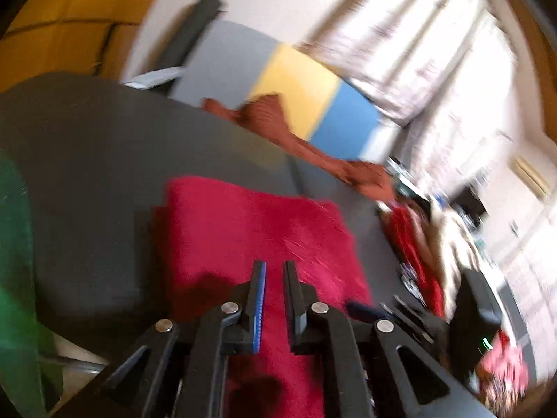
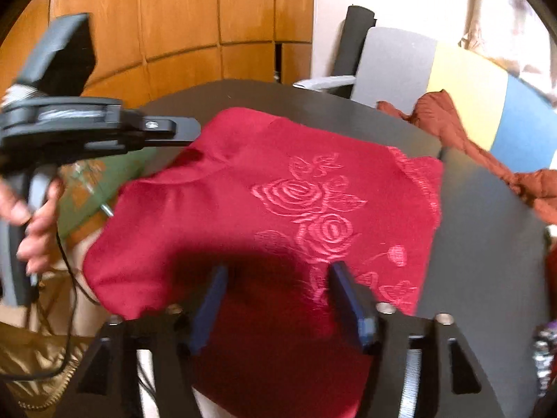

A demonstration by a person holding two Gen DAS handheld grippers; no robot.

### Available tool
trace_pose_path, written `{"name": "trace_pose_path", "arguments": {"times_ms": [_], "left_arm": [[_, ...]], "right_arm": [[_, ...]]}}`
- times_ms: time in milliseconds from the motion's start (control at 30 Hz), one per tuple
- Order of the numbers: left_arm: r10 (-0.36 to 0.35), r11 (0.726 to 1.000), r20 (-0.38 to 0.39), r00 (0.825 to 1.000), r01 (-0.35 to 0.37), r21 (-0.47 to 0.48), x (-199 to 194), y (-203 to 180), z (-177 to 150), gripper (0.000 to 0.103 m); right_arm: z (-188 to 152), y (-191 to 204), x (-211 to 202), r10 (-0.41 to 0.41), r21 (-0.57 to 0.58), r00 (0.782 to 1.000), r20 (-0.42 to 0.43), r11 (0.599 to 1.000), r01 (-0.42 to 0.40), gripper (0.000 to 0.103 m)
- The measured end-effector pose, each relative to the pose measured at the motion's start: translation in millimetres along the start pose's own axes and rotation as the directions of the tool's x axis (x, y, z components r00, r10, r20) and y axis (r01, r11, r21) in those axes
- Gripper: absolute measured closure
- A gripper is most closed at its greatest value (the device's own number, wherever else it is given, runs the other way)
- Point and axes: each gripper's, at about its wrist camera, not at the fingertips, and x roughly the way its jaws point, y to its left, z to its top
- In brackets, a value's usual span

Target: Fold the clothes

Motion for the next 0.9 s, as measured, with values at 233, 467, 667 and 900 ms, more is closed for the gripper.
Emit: {"name": "trace_pose_path", "arguments": {"times_ms": [233, 467, 667, 900], "left_arm": [[0.088, 0.996, -0.168, 0.982, -0.085, 0.02, 23.0, 21.8, -32.6, 0.101], [0.111, 0.988, -0.165, 0.98, -0.092, 0.124, 24.3, 15.3, -41.4, 0.101], [0.035, 0.999, -0.01, 0.999, -0.035, 0.011, -21.8, 12.6, -3.2, 0.09], [0.074, 0.996, 0.002, 0.997, -0.074, -0.043, 12.9, 24.3, 33.9, 0.088]], "right_arm": [[-12.7, 7.1, -7.0, -0.028, -0.088, 0.999, 0.02, 0.996, 0.03, 0.032], [-40.0, -13.9, -14.8, -0.03, -0.076, 1.0, -0.003, 0.997, 0.03, 0.034], [-17.2, -48.3, -54.4, 0.115, 0.15, 0.99, 0.086, 0.981, -0.127, 0.04], [50.3, -77.1, -20.1, 0.046, 0.169, 0.996, 0.08, 0.984, -0.059, 0.059]]}}
